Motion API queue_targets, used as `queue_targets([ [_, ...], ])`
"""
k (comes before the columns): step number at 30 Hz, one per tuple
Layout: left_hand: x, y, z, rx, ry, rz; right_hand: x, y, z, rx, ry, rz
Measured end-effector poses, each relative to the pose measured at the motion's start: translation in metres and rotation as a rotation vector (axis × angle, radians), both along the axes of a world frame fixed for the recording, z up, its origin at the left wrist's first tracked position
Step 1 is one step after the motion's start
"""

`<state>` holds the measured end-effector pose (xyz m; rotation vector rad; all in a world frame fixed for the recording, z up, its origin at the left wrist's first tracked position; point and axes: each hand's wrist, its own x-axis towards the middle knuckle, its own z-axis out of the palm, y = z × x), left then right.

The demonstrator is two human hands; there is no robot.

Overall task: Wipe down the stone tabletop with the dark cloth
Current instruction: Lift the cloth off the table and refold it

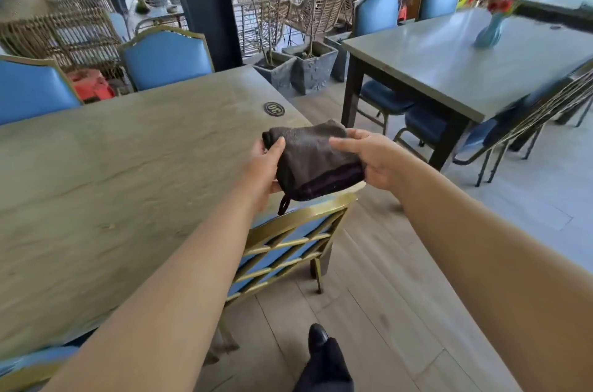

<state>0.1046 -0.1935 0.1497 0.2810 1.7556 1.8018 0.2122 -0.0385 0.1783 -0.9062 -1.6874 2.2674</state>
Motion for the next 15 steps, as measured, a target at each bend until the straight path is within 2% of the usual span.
queue_targets([
  [3,-0.017,0.029,-0.017,-0.055,-0.041,-0.041,-0.012,0.033,-0.019,0.028,-0.069,0.103],
  [8,-0.052,0.075,-0.042,-0.083,-0.099,-0.047,-0.056,0.085,-0.055,0.137,-0.133,0.046],
  [12,-0.078,0.108,-0.065,-0.113,-0.111,0.044,-0.090,0.121,-0.085,0.481,-0.246,0.070],
  [15,-0.088,0.127,-0.082,-0.198,-0.018,0.031,-0.107,0.137,-0.103,0.697,-0.294,0.153],
])
